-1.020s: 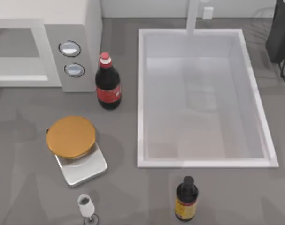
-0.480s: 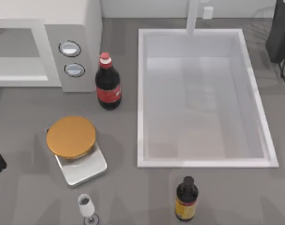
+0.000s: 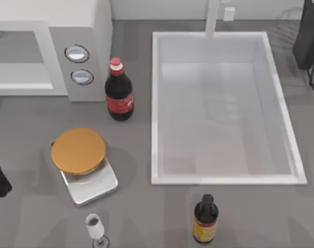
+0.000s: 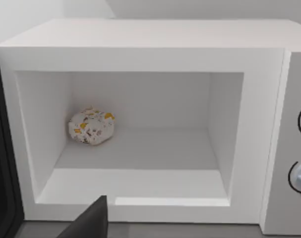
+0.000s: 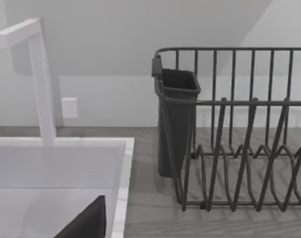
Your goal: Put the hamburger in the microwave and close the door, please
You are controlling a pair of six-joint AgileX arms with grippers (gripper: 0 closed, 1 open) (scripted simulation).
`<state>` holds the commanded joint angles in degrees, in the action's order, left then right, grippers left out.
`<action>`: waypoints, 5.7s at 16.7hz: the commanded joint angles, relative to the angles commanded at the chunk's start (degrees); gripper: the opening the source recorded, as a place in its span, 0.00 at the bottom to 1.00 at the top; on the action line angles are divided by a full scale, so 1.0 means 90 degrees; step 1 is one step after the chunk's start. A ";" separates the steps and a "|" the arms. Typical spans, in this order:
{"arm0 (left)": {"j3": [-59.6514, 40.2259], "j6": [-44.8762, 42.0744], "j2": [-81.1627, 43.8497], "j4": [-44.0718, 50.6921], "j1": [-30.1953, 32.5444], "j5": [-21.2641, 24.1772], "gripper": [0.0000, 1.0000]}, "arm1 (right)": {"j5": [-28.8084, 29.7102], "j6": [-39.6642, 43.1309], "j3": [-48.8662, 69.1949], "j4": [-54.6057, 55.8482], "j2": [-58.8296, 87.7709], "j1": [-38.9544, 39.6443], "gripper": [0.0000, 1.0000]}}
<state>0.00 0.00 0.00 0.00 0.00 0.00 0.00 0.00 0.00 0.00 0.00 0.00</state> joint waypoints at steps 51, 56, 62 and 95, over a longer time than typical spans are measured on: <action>-0.0609 -0.0001 -0.0294 0.0309 0.2633 -0.2652 0.00 | 0.0000 0.0000 0.0000 0.0000 0.0000 0.0000 1.00; -0.0969 -0.0009 -0.0714 0.0244 0.3023 -0.3041 0.00 | 0.0000 0.0000 0.0000 0.0000 0.0000 0.0000 1.00; -0.1089 -0.0110 -0.0871 0.0323 0.2822 -0.2882 0.00 | 0.0000 0.0000 0.0000 0.0000 0.0000 0.0000 1.00; -0.8820 -0.5898 -1.1246 0.4769 -0.6676 0.4266 0.00 | 0.0000 0.0000 0.0000 0.0000 0.0000 0.0000 1.00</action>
<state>-79.38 -53.08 -101.22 42.92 -60.09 38.40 0.00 0.00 0.00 0.00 0.00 0.00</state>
